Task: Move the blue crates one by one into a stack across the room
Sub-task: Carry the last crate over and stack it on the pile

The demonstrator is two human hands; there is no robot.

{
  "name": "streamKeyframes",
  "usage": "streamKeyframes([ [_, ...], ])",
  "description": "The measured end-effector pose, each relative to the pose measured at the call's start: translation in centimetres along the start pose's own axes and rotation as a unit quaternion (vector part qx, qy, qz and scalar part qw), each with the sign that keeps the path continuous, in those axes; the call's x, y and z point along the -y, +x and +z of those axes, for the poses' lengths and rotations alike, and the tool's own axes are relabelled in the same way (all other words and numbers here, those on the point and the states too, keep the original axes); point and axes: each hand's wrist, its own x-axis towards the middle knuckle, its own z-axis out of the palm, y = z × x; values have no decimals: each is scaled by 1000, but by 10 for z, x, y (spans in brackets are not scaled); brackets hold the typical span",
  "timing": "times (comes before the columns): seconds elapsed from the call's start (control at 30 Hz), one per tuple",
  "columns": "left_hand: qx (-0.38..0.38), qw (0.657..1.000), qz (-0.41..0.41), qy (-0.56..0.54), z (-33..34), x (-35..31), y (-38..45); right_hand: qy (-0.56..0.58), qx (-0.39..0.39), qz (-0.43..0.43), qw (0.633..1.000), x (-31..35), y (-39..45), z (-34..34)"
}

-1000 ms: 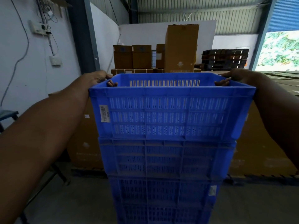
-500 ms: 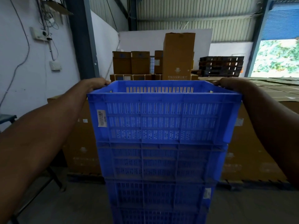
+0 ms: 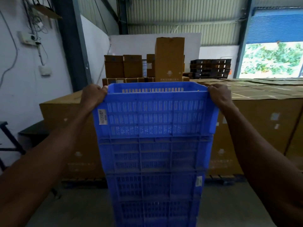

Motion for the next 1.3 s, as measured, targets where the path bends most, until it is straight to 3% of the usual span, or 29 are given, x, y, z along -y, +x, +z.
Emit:
streamKeyframes([
  [0.2,65,997,1,-46,-14,3,-9,-9,81,46,996,-2,12,-13],
  [0.43,103,990,-60,-70,-18,-8,-11,-12,194,109,975,3,32,-23],
  [0.8,62,993,-87,-47,-9,-7,0,-34,165,100,981,-9,45,-16],
  [1.3,62,988,-129,-62,-19,5,12,-48,151,100,982,8,36,-1],
])
